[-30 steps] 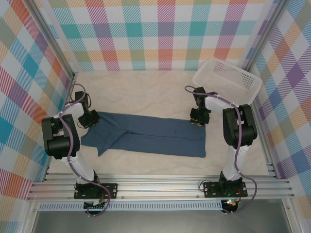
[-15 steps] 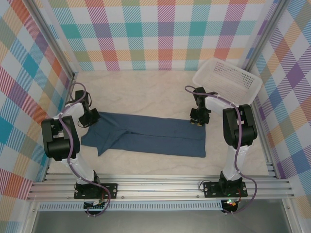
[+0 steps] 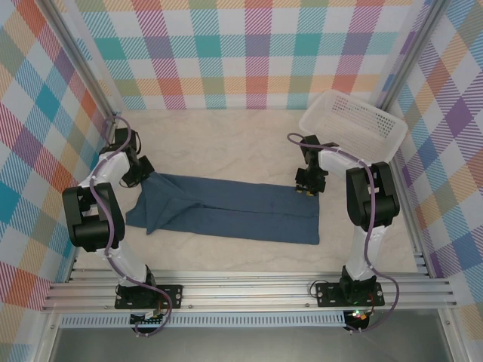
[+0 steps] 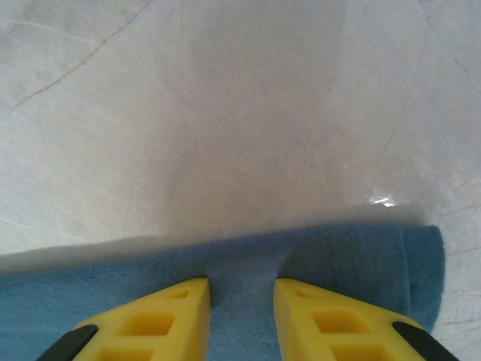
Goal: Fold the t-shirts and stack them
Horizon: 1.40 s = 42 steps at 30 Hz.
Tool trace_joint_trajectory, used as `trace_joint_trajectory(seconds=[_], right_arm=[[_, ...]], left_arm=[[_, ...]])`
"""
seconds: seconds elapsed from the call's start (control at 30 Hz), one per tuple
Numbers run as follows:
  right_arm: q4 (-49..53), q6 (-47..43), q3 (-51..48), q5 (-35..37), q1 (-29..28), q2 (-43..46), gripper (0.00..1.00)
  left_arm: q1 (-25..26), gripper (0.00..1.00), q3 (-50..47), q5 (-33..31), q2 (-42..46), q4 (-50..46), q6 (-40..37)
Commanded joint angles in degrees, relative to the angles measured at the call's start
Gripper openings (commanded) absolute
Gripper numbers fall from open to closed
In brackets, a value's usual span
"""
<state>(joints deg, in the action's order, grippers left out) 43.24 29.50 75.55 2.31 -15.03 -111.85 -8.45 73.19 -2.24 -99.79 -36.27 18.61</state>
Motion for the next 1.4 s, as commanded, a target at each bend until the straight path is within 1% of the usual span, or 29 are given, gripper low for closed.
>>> trace_joint_trajectory(seconds=[0.0,0.4,0.6,0.83,1.07,1.2,1.27,1.33,1.37], right_arm=[[-0.2,-0.4,0.7,-1.2,0.3,-2.9,0.29],[-0.3,-0.4,0.4,-1.6,0.3,-3.1,0.29],[-0.2,-0.4,0.5,-1.6,0.3,-3.3,0.29],[0.4,-0.5,1.4,-1.4,0.3,-3.8,0.29],[0.8,-0.8,2.3,-1.4,0.3,-3.9,0.29],[0.7,-0.7,1.8,-1.4,0.3,-3.5,0.29],[0.6,-0.7,1.5,-1.4,0.3,-3.2,0.29],[0.5,-0.8,1.3,-1.3,0.3,-2.8,0.29],[0.5,-0.9,1.1,-1.3,0.3,-2.6,0.29]], left_arm=[[0.8,0.00,3.0,-2.1,0.1,-3.1,1.5],[1.1,0.00,8.4,-3.8,-5.0,-5.8,0.1],[1.1,0.00,3.9,-6.4,-4.2,-6.1,-1.2],[1.1,0.00,-1.5,-9.6,-1.2,-6.5,-0.9],[1.1,0.00,-1.7,-10.0,-4.2,-6.4,-0.3],[1.2,0.00,-1.5,-12.9,-5.0,-8.3,0.8],[1.8,0.14,-1.6,-14.6,-3.2,-9.1,1.3],[3.2,0.29,-2.3,-15.9,0.9,-9.4,2.3],[3.9,0.34,-2.7,-16.0,2.5,-9.6,2.9]])
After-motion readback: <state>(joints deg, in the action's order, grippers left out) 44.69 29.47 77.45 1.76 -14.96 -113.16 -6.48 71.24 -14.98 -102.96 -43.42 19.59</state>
